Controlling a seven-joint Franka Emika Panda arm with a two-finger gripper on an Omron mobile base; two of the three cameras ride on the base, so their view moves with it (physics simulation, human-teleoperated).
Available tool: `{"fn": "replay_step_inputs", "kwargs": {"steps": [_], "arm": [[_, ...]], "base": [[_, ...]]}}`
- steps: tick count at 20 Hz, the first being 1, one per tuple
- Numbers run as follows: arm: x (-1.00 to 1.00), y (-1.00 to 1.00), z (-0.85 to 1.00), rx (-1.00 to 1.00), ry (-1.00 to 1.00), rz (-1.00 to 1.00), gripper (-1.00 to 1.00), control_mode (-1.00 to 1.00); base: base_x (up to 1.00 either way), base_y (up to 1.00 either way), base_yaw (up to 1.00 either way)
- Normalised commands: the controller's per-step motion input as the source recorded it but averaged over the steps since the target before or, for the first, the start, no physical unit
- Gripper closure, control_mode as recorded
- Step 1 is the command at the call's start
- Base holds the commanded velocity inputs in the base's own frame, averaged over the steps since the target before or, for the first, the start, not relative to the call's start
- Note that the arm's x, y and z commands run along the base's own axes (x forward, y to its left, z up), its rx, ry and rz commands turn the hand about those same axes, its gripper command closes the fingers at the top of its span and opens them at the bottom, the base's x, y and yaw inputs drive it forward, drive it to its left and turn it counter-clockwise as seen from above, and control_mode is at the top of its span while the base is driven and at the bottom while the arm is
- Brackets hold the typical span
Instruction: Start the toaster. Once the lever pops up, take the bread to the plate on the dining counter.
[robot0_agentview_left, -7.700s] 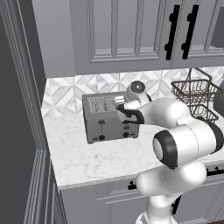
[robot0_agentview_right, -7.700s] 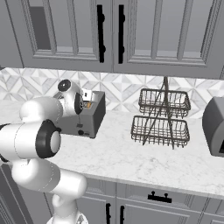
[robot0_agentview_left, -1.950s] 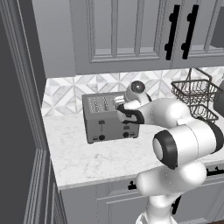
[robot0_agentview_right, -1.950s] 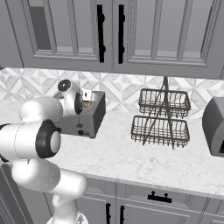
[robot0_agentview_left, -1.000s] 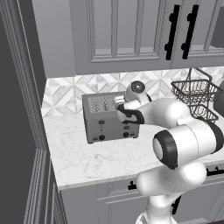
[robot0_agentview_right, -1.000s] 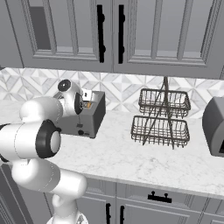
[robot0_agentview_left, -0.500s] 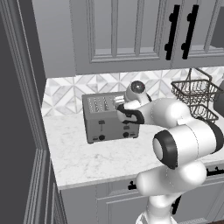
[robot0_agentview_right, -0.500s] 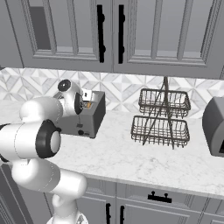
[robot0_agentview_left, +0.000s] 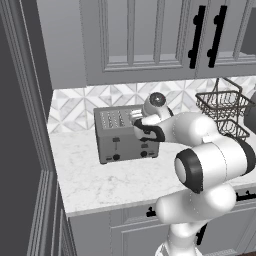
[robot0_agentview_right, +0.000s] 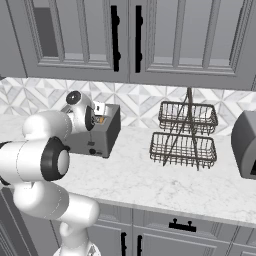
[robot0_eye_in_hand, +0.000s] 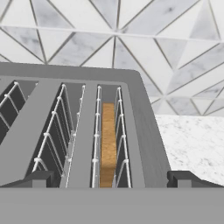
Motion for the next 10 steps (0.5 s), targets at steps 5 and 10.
{"fn": "replay_step_inputs", "kwargs": {"steps": [5, 10], "arm": [[0.00, 0.00, 0.00, 0.00, 0.00, 0.00, -1.00, -1.00], [0.00, 0.00, 0.00, 0.00, 0.00, 0.00, -1.00, -1.00]], "base": [[0.00, 0.00, 0.00], [0.00, 0.00, 0.00]]}}
